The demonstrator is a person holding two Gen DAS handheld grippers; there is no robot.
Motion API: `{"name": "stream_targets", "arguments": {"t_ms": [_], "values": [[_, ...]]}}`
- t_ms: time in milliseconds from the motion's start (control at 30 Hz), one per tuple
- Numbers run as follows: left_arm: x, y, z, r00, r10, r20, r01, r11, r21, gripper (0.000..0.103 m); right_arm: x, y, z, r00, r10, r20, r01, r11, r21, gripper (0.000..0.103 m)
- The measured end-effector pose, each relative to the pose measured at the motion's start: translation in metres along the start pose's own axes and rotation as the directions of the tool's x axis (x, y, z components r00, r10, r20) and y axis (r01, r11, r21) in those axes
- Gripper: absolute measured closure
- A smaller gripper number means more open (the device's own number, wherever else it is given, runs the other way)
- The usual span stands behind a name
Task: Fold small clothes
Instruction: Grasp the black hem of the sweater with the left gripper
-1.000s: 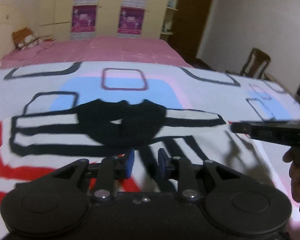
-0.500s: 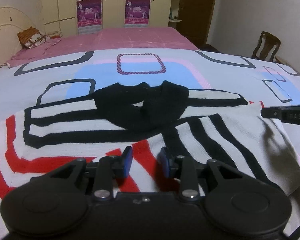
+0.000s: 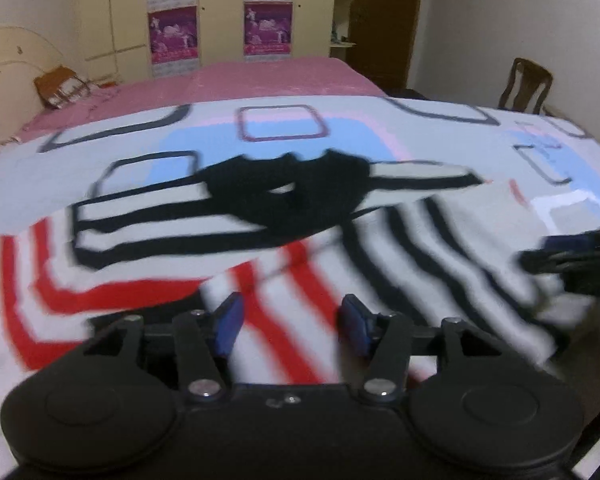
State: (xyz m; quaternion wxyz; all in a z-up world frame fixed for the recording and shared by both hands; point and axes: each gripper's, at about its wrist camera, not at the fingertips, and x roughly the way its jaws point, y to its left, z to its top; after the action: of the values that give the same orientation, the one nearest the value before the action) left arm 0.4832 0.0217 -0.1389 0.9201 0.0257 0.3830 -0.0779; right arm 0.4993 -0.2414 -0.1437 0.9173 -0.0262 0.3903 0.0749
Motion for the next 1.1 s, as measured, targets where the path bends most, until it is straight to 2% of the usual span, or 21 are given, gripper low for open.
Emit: {"name": "stream_targets", "arguments": {"t_ms": [133,167,233,300,367,433,533,600,733,800,867,967,1100], "values": [[-0.012,0.015,-0.007,1.000,0.007,-0.004,-0.007,1.000,0.006,0.049,-0.019,-0.007,-0.011,1.000,-0.014,-0.006,0.014,1.000,0.010,0.061],[-0.016,0.013,-0.005,1.000,0.018,-0.002,-0.018,1.000,0.010,0.051,-0.027,-0.005,-0.011,1.000,-0.011,0.013,0.011,1.000,0.014,0.068],[-0.024,0.009,-0.003,0.999,0.026,0.024,-0.027,0.999,0.024,0.051,-0.042,0.001,-0.013,0.999,0.028,0.035,-0.029,0.999,0.029,0.071],[-0.025,0.011,-0.007,0.999,0.030,0.016,-0.030,0.999,0.023,0.050,-0.048,0.009,-0.021,0.999,0.041,0.013,-0.042,0.999,0.017,0.071],[-0.020,0.018,-0.017,0.999,0.031,-0.015,-0.030,0.999,0.009,0.046,-0.045,0.014,-0.036,0.999,0.022,-0.036,-0.022,1.000,-0.005,0.071],[-0.021,0.026,-0.020,1.000,0.012,-0.003,-0.012,1.000,-0.013,0.045,-0.049,0.017,-0.047,1.000,0.009,-0.009,-0.009,1.000,-0.020,0.072],[-0.029,0.024,-0.016,1.000,0.022,0.022,-0.022,1.000,0.001,0.047,-0.055,0.021,-0.040,1.000,-0.005,-0.009,0.005,1.000,-0.016,0.071],[-0.022,0.027,-0.019,1.000,0.028,-0.011,-0.028,0.999,0.020,0.045,-0.056,0.019,-0.042,1.000,-0.009,-0.019,0.009,1.000,-0.001,0.071],[-0.024,0.033,-0.018,1.000,0.003,-0.001,-0.003,1.000,-0.011,0.045,-0.054,0.025,-0.044,0.999,-0.042,-0.030,0.040,0.998,-0.043,0.071],[-0.025,0.034,-0.020,1.000,-0.003,-0.003,0.003,1.000,-0.006,0.045,-0.060,0.023,-0.041,1.000,-0.027,-0.009,0.027,1.000,-0.005,0.071],[-0.023,0.034,-0.021,1.000,-0.006,-0.003,0.006,1.000,-0.004,0.045,-0.054,0.023,-0.044,0.998,-0.037,-0.048,0.038,0.999,0.007,0.071],[-0.023,0.034,-0.018,1.000,-0.008,-0.013,0.008,1.000,0.001,0.044,-0.051,0.027,-0.041,0.997,-0.056,-0.058,0.055,0.998,-0.010,0.071],[-0.023,0.037,-0.018,0.999,-0.027,-0.017,0.027,1.000,-0.002,0.044,-0.054,0.026,-0.036,0.996,-0.061,-0.061,0.063,0.998,0.026,0.071]]}}
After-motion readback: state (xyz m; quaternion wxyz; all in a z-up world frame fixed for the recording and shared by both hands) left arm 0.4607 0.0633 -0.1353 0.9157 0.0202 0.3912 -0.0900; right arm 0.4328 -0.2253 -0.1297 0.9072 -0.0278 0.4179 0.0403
